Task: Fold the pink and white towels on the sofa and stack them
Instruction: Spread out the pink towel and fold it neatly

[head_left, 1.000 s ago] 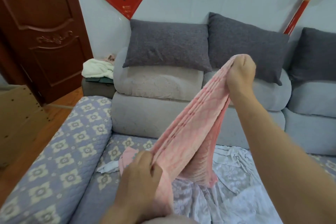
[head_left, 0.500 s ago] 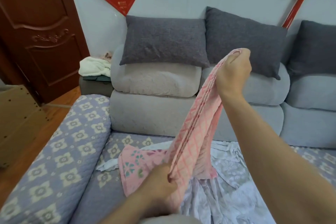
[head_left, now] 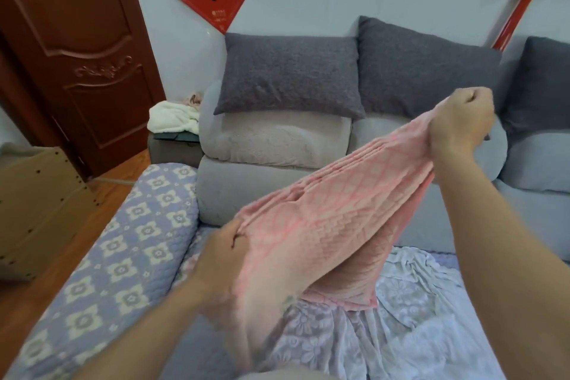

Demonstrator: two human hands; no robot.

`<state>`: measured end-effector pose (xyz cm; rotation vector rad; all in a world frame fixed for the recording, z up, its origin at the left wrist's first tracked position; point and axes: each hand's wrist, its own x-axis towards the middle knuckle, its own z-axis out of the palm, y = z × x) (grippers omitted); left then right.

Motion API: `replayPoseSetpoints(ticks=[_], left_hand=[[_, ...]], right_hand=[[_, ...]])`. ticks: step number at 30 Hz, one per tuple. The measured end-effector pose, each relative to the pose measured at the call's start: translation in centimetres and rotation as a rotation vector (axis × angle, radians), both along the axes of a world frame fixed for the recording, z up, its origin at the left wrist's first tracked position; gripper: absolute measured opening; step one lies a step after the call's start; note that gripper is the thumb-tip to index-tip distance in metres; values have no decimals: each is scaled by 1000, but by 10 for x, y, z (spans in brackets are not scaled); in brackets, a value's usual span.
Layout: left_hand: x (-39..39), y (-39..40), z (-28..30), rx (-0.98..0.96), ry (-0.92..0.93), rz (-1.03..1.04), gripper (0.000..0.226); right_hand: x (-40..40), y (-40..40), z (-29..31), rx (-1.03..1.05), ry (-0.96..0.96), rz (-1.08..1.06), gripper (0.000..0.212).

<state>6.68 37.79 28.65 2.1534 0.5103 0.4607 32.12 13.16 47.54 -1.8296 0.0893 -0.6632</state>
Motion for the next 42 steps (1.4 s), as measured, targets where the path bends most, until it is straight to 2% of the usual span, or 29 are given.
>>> replayPoseSetpoints(ticks=[1,3,4,5,6,7,8,9,10,11,13,14,16,17,19,22,24,26,27,29,30,31,33,35,36,38,40,42], left_hand=[[3,10,18,81,-33,-86,10],[12,15,52,333,-45,-294,6],[17,11,70,449,-53,-400,7],[22,5,85,534,-50,-497,7],[26,-3,98,595,-49,-571,8],[26,-11,107,626,-25,-612,13],[26,-15,110,627,14,-623,17],[23,-16,108,603,62,-610,22],[18,-15,103,567,116,-587,32],[10,-10,94,539,176,-566,48],[-10,1,67,544,359,-551,74],[-22,6,51,570,464,-542,74],[-46,17,11,518,585,-469,44],[-57,20,-5,385,562,-414,28],[-72,18,-29,35,388,-226,7],[-74,6,-31,-523,-5,132,22],[-69,-1,-23,-654,-179,195,22],[-68,-7,-12,-612,-201,99,18],[-68,-10,-5,-583,-175,21,17],[-68,-17,7,-531,-120,-171,17],[-67,-21,12,-508,-91,-260,17],[-65,-26,16,-496,-63,-331,18],[-60,-35,19,-417,-38,-396,21],[-57,-44,13,-250,-55,-342,19],[-57,-47,10,-179,-57,-274,21],[-62,-54,2,-112,-62,-162,25],[-68,-61,-3,-114,-69,-139,31],[-71,-63,-8,-42,-107,-170,25]], right_hand=[[-8,2,-1,-56,-7,219,22],[-44,20,-10,-359,108,775,23],[-67,34,-20,-558,173,1037,36],[-89,49,-33,-725,199,1235,61],[-107,62,-49,-834,201,1352,82],[-117,71,-67,-876,190,1414,88],[-119,75,-82,-867,183,1433,77],[-118,72,-93,-828,191,1421,52],[-115,66,-102,-806,191,1373,28],[-113,58,-110,-829,168,1298,15],[-113,42,-128,-911,94,1130,17],[-114,35,-137,-923,65,1053,16],[-116,24,-153,-880,62,928,12],[-117,19,-159,-859,85,888,12],[-114,12,-171,-878,166,859,14],[-109,0,-177,-990,327,852,25],[-108,-7,-172,-1147,485,943,31],[-116,-12,-166,-1332,572,1051,24],[-125,-13,-161,-1321,591,1113,19],[-155,-7,-147,-1163,563,1244,65],[-170,0,-142,-1054,528,1298,80],[-185,8,-138,-938,496,1347,82],[-208,20,-144,-778,390,1386,53],[-220,27,-156,-745,278,1288,19],[-221,27,-164,-741,263,1223,18],[-225,24,-175,-763,260,1143,29],[-229,20,-184,-747,266,1104,32],[-232,19,-187,-700,278,1105,31]])
